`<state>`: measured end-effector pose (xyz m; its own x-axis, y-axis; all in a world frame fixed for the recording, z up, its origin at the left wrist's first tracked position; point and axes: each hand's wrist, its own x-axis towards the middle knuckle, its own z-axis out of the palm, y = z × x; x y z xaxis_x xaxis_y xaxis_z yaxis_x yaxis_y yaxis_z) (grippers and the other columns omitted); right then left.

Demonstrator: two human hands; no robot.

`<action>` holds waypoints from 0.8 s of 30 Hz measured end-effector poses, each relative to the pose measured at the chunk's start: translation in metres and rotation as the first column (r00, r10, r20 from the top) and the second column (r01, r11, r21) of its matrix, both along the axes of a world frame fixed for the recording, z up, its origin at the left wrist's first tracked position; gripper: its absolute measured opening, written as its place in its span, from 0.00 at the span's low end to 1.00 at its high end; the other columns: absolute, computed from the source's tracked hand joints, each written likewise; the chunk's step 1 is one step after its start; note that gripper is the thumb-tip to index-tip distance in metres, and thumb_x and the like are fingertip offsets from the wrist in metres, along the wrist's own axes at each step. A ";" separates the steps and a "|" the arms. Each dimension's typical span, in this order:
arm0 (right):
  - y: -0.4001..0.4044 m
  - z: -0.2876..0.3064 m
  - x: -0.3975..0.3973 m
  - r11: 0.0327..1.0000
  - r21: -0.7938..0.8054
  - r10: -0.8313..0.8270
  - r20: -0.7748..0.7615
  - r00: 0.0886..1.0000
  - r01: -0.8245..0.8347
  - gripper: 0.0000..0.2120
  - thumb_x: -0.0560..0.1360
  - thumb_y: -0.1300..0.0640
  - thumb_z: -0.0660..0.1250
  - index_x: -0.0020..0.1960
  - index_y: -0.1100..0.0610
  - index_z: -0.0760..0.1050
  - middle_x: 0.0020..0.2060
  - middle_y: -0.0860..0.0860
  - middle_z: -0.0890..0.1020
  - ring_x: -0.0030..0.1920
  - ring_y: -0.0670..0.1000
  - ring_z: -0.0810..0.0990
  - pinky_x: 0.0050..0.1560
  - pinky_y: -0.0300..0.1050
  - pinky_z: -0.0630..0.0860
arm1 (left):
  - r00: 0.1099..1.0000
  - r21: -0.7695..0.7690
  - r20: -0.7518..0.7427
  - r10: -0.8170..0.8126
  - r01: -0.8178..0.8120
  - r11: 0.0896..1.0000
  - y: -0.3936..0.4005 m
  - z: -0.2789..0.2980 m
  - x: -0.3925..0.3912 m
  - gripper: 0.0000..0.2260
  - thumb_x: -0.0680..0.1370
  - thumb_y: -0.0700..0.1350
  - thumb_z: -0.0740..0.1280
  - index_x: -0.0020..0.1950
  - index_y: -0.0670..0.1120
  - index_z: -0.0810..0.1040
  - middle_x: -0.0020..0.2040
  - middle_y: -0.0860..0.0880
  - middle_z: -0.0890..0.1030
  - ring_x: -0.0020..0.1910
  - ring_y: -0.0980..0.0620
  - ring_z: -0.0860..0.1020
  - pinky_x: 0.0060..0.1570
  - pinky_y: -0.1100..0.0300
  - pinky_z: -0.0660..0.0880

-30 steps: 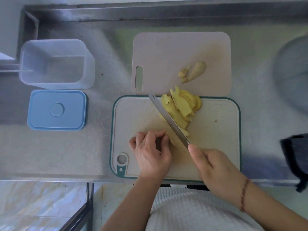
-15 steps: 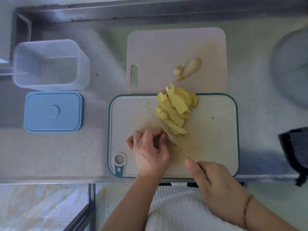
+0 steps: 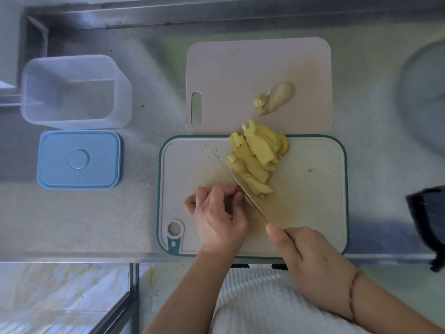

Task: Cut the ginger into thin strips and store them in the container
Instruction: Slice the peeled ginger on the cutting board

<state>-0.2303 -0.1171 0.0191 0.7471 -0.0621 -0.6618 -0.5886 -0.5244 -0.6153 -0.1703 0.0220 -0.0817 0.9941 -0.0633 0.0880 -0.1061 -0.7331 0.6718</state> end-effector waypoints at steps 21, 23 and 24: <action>-0.003 -0.008 0.000 0.999 0.027 0.020 -0.013 1.000 -0.020 0.27 0.72 0.33 0.47 0.26 0.54 0.58 0.20 0.47 0.67 0.25 0.47 0.64 0.32 0.39 0.64 | 0.999 0.007 0.039 -0.008 0.008 1.000 0.000 -0.002 -0.001 0.04 0.72 0.44 0.65 0.41 0.45 0.78 0.38 0.58 0.80 0.38 0.49 0.74 0.50 0.55 0.60; -0.005 -0.007 -0.007 0.999 0.035 0.018 -0.034 0.999 -0.017 0.27 0.72 0.33 0.48 0.25 0.53 0.59 0.20 0.47 0.67 0.26 0.47 0.65 0.33 0.40 0.65 | 0.999 0.008 0.046 -0.011 0.011 1.000 0.001 -0.002 -0.001 0.04 0.72 0.44 0.64 0.41 0.45 0.78 0.38 0.57 0.80 0.38 0.49 0.74 0.50 0.56 0.60; -0.005 -0.008 -0.008 0.999 0.040 0.017 -0.039 0.999 -0.016 0.27 0.71 0.33 0.48 0.25 0.53 0.59 0.20 0.47 0.67 0.26 0.47 0.65 0.33 0.40 0.65 | 0.999 0.007 0.050 -0.011 0.011 1.000 0.001 -0.002 -0.001 0.04 0.72 0.43 0.64 0.41 0.45 0.78 0.38 0.57 0.80 0.38 0.49 0.74 0.50 0.56 0.60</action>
